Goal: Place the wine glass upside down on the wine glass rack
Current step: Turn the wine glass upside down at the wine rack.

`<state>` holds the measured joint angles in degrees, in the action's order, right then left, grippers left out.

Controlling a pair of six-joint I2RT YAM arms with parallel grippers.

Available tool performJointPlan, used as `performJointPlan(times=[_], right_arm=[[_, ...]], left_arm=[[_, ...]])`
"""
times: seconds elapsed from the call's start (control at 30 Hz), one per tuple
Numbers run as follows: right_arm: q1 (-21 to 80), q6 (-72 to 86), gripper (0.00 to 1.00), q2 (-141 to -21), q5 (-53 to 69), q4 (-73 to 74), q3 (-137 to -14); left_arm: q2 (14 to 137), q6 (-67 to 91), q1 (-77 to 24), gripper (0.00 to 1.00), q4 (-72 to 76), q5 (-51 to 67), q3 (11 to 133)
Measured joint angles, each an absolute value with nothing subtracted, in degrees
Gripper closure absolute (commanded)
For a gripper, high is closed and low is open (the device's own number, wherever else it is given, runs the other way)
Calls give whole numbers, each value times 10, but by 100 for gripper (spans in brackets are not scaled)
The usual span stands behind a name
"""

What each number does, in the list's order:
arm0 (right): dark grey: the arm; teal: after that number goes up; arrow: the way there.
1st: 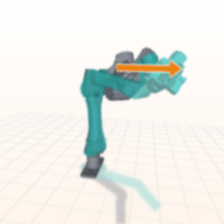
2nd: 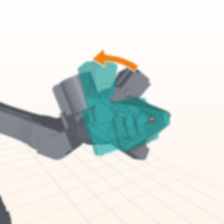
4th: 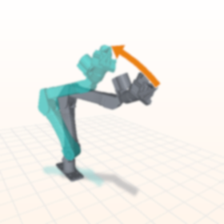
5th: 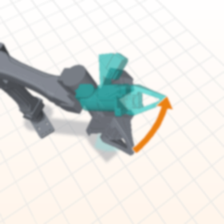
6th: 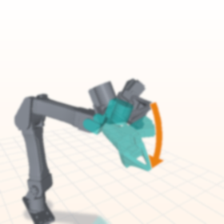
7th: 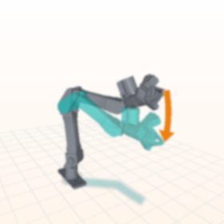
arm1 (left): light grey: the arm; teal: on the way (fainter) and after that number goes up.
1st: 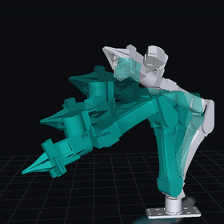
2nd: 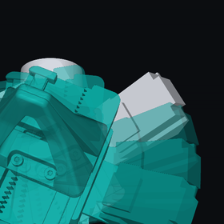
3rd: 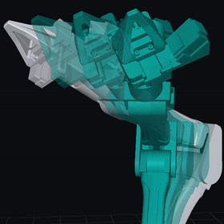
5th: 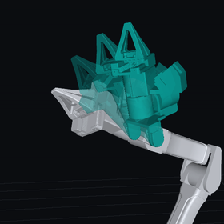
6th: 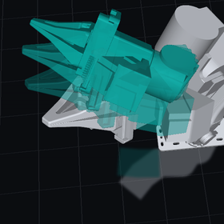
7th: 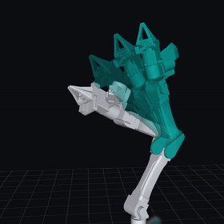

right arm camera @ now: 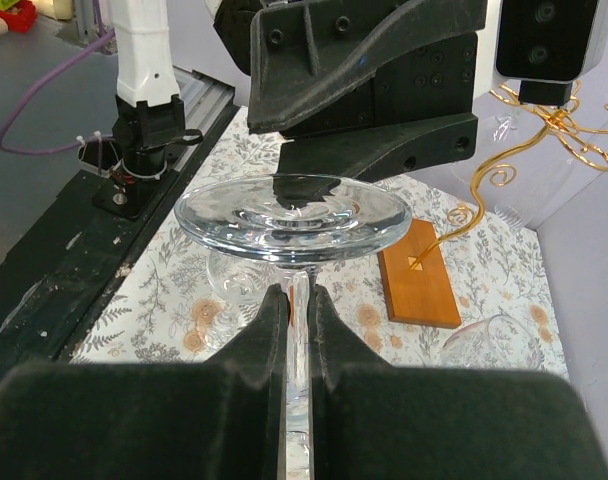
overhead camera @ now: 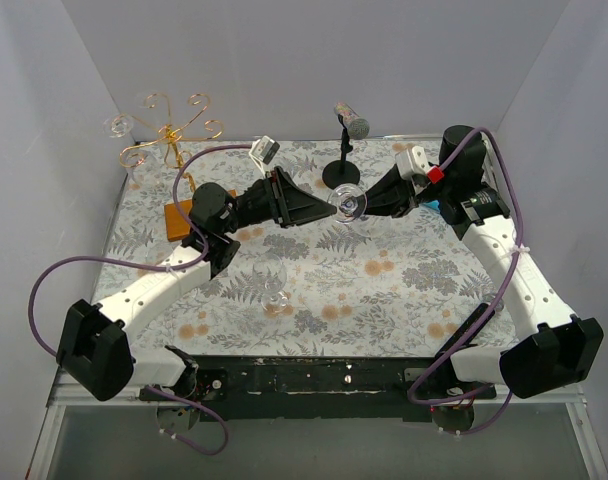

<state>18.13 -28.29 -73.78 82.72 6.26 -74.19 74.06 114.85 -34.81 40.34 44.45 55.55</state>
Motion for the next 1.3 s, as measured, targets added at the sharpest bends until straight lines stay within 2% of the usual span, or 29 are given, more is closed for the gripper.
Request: performJointPlan(times=[0.1, 0.3, 0.43, 0.47, 0.57, 0.63, 0.7, 0.77, 0.83, 0.93, 1.03, 1.3], right_arm=[[182, -290, 99, -738, 828, 63, -742], [186, -337, 99, -738, 829, 88, -742], [189, -370, 99, -738, 828, 109, -742], [189, -378, 99, -738, 828, 114, -742], [189, -407, 99, -738, 826, 126, -742], [190, -426, 89, -738, 825, 140, -745], [190, -440, 69, -737, 822, 151, -746], [192, -446, 53, -737, 817, 167, -747], [195, -452, 43, -737, 805, 179, -748], [197, -456, 32, -736, 793, 197, -749], [197, -458, 27, -734, 782, 213, -750], [162, -498, 26, -700, 768, 287, -766]], left_arm=[[745, 1148, -349, 67, 406, 444, 555], [749, 1148, -351, 78, 410, 445, 554], [752, 1147, -351, 90, 411, 446, 549], [754, 1147, -351, 100, 411, 446, 549], [757, 1153, -351, 100, 412, 449, 548], [757, 1155, -351, 100, 412, 450, 548], [757, 1154, -351, 100, 412, 451, 547], [757, 1152, -351, 100, 411, 451, 545], [756, 1152, -352, 100, 410, 451, 543], [752, 1152, -355, 100, 402, 452, 536], [741, 1152, -354, 100, 389, 452, 526], [684, 1151, -334, 100, 312, 449, 521]])
